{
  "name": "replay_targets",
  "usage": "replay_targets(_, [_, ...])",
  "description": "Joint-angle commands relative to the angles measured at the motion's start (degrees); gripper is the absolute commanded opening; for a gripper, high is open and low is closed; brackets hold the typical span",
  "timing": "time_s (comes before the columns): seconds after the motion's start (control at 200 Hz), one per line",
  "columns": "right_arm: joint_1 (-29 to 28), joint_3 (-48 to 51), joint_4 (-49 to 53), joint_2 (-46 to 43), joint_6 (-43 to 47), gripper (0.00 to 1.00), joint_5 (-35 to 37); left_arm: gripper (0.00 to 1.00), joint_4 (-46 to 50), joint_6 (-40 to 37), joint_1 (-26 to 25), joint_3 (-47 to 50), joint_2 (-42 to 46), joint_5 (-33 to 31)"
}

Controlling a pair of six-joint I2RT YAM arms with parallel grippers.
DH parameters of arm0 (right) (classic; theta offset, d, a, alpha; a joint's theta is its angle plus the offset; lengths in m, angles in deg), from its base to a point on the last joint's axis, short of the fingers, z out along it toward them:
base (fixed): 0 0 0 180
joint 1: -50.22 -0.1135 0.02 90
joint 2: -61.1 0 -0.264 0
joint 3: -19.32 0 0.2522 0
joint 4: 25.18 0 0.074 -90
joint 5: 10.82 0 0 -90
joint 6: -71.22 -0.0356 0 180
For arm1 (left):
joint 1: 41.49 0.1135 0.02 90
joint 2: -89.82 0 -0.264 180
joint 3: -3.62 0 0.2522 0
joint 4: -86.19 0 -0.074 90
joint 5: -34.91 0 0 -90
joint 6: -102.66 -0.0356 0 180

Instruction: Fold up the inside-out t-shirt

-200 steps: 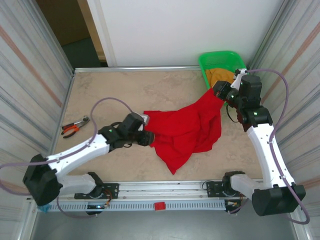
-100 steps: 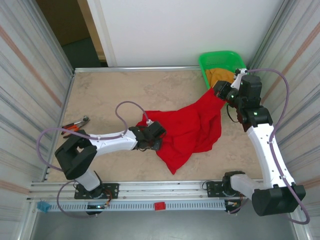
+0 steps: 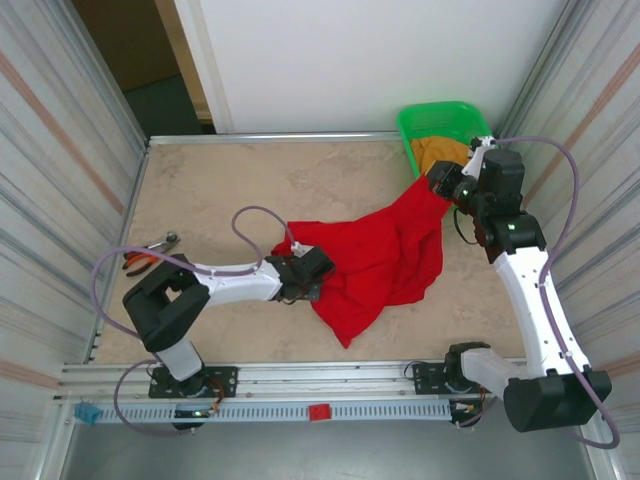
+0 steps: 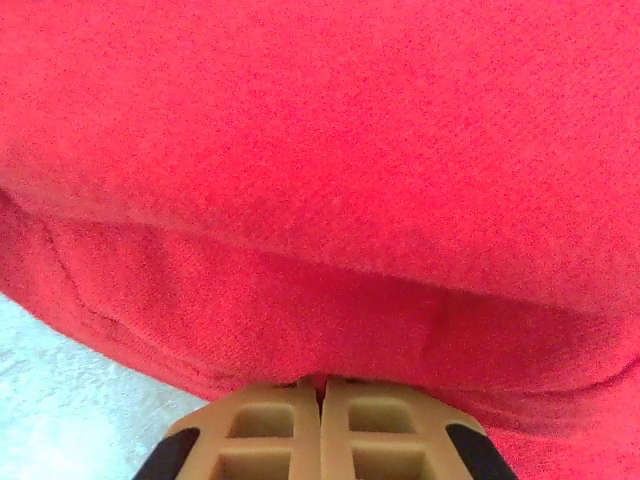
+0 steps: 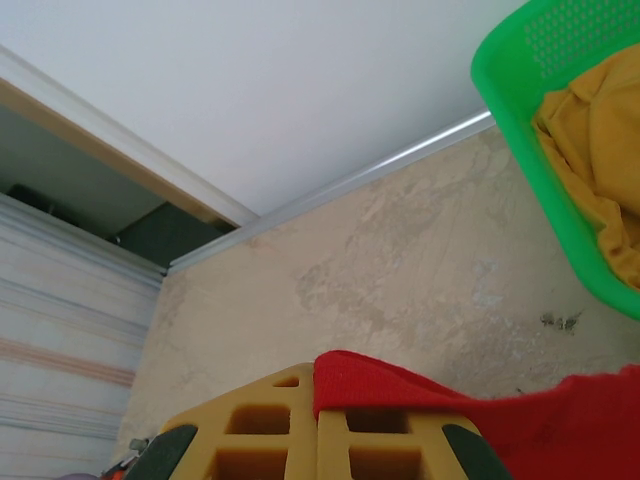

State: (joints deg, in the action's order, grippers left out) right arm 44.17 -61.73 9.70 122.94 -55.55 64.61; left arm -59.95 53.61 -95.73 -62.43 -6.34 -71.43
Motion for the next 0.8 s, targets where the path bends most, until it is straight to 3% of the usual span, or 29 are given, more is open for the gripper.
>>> replay_targets(0.0, [0.97, -4.61, -0.46, -0.26, 1.83, 0.0, 0.21, 0.0, 5.35, -6.32, 3.06, -3.47, 6.64, -4.9])
replay_targets(0.125, [5.46, -10.88, -0.25, 1.35, 1.14, 0.0, -2.19, 0.0, 10.79, -17.33, 11.6, -12.41, 19.67, -0.92])
replay_targets(0.185, [7.88, -15.07, -0.29, 2.31, 0.04, 0.0, -3.55, 0.0, 12.03, -21.14, 17.54, -18.82, 24.16, 3.96])
replay_targets(0.336, [11.35, -24.61, -0.34, 5.05, -2.83, 0.0, -6.17, 0.0, 17.03, -26.02, 30.08, -38.9, 25.19, 15.1])
replay_targets(0.506, [12.54, -29.71, -0.47, 6.34, -5.02, 0.0, -7.74, 0.0, 19.8, -27.82, 34.51, -51.52, 22.08, 18.25])
replay_targets(0.792, [15.87, -30.61, -0.77, 4.32, -6.55, 0.0, -9.93, 0.0, 14.1, -24.26, 40.26, -50.96, 25.43, 17.59])
